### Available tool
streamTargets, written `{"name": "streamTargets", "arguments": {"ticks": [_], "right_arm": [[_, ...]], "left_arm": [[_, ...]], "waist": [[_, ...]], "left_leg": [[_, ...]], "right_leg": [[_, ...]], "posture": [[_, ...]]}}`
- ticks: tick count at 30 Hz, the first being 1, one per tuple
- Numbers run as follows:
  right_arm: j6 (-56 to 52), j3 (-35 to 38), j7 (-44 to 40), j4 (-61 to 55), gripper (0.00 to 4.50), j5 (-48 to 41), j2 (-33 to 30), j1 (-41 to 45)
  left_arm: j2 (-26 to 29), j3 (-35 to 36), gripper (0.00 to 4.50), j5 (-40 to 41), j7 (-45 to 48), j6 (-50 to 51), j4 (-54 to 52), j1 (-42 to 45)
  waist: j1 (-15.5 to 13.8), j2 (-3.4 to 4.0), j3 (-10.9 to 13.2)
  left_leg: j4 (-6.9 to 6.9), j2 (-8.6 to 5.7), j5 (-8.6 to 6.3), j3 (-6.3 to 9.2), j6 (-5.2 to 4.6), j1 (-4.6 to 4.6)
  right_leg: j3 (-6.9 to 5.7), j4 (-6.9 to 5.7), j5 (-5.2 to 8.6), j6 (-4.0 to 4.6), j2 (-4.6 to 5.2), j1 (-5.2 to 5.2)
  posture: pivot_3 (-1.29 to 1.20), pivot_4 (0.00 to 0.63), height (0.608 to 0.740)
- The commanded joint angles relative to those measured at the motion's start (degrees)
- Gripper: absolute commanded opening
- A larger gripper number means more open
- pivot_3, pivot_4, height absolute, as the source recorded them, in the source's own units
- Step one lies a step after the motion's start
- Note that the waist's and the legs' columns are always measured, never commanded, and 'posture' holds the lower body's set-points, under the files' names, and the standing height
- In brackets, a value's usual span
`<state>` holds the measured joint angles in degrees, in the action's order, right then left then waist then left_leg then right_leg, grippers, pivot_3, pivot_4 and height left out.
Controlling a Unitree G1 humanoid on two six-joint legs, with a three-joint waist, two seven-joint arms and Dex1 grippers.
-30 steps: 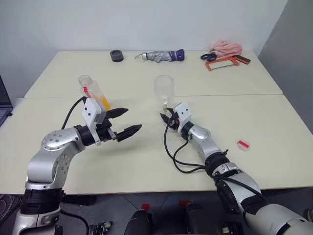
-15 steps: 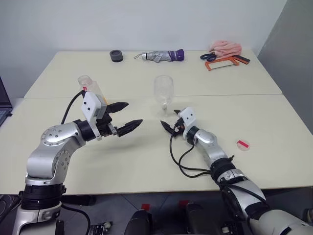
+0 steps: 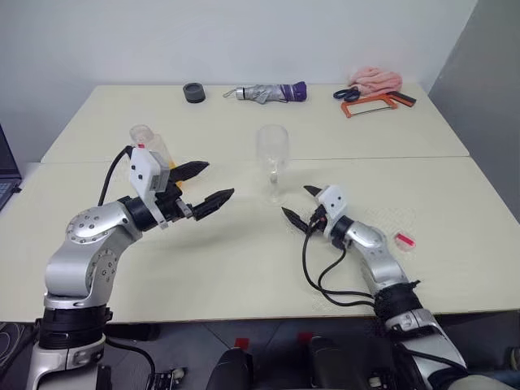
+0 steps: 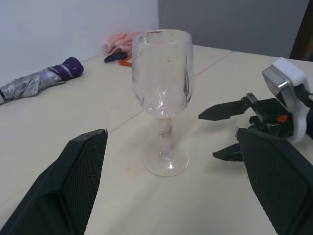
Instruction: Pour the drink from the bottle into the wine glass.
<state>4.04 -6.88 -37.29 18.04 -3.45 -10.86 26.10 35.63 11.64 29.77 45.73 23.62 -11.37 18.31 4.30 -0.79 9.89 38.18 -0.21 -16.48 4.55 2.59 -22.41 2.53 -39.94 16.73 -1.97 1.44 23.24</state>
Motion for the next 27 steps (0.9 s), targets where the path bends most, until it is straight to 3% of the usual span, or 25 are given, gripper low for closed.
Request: {"name": "streamTargets", "arguments": {"ticks": [1, 8, 15, 27], "right_arm": [[-7.35, -1.36, -4.94, -14.84, 4.46, -4.44, -3.0, -3.75], [-14.65, -3.43, -6.12, -29.45, 4.46, -5.57, -7.56, -7.61], [-20.56, -3.72, -8.84, -36.15, 4.46, -11.4, -8.9, -7.07], [-25.46, -5.69, -7.65, -39.38, 4.46, -12.39, -9.02, -4.88]], "left_arm": [[-1.76, 1.44, 4.5, -4.21, -5.51, -3.48, 0.66, -3.09], [-7.29, 1.97, 4.5, -14.44, -18.29, -12.23, 7.13, -8.48], [-8.47, 5.64, 4.5, -17.46, -26.33, -17.27, 17.18, -5.21], [-6.51, 6.04, 4.5, -15.77, -23.22, -17.09, 26.74, 3.72]], "waist": [[-0.06, 0.0, 0.0], [-0.96, -0.02, 0.0], [-2.04, -0.08, -0.03], [-2.4, -0.11, -0.05]], "left_leg": [[-0.02, 0.0, 0.0, -0.01, -0.01, 0.01], [-0.01, 0.0, 0.0, 0.03, -0.01, 0.03], [0.03, -0.04, 0.0, 0.04, 0.0, 0.02], [0.04, -0.09, 0.0, 0.05, 0.0, 0.02]], "right_leg": [[0.01, 0.0, 0.0, 0.0, 0.02, 0.0], [-0.02, 0.02, 0.0, -0.01, 0.0, -0.02], [-0.06, 0.03, 0.0, -0.01, 0.06, -0.05], [-0.1, 0.03, 0.0, -0.01, 0.06, -0.05]], "posture": [[0.0, 0.15, 0.74], [0.0, 0.15, 0.74], [0.0, 0.15, 0.74], [0.0, 0.15, 0.74]]}}
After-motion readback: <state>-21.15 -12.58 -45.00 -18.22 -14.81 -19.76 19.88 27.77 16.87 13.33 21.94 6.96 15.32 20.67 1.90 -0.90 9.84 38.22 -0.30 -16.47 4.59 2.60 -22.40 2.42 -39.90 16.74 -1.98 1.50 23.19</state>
